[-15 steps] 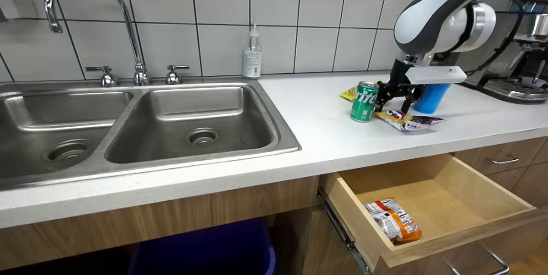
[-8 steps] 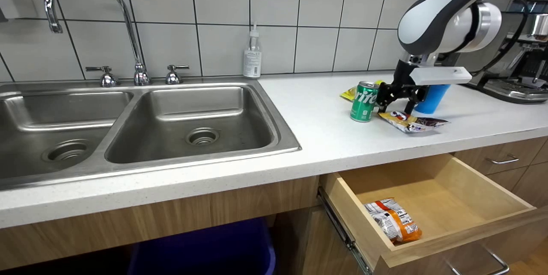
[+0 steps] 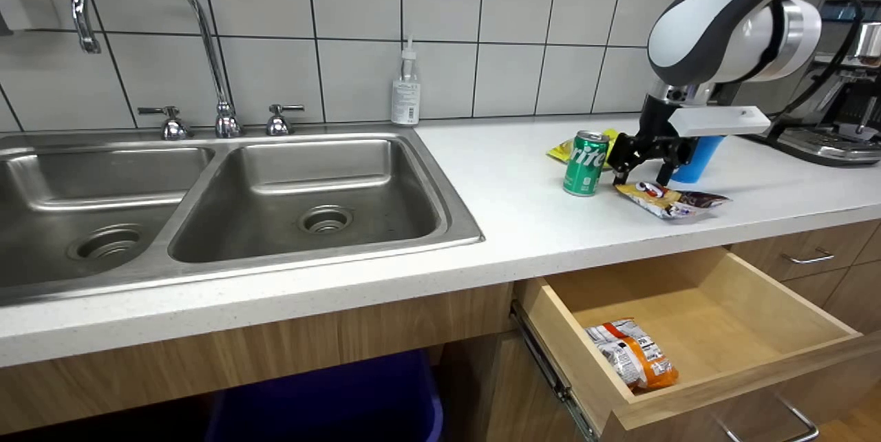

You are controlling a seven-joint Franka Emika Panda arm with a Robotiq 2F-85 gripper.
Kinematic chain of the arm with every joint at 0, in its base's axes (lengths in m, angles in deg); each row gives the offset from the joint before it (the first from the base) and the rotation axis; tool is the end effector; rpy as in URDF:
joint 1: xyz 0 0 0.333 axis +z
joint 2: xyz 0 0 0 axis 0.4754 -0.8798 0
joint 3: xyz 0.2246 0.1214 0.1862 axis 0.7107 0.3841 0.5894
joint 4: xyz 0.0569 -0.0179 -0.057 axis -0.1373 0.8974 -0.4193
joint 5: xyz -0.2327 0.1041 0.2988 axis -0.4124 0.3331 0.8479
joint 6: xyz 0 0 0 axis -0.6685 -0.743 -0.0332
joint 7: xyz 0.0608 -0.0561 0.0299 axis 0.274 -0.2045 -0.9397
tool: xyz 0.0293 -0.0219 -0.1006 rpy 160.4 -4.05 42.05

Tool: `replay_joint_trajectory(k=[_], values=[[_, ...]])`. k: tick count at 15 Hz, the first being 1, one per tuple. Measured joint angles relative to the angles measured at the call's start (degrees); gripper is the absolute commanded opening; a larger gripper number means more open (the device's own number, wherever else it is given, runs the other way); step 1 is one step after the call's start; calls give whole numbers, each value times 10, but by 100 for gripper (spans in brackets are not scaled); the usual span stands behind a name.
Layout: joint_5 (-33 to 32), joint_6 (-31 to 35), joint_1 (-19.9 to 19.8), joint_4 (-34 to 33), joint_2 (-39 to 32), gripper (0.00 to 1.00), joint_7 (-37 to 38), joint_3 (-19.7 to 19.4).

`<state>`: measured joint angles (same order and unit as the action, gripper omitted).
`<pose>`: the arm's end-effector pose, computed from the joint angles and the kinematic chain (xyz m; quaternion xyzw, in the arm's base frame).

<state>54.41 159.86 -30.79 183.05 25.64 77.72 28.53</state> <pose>0.6267 -0.0545 0.2313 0.9978 0.0209 0.0588 0.0244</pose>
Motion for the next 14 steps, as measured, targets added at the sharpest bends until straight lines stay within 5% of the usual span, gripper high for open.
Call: replay_joint_trajectory(k=[14], values=[[0,0,0,79,46,100,0,0]])
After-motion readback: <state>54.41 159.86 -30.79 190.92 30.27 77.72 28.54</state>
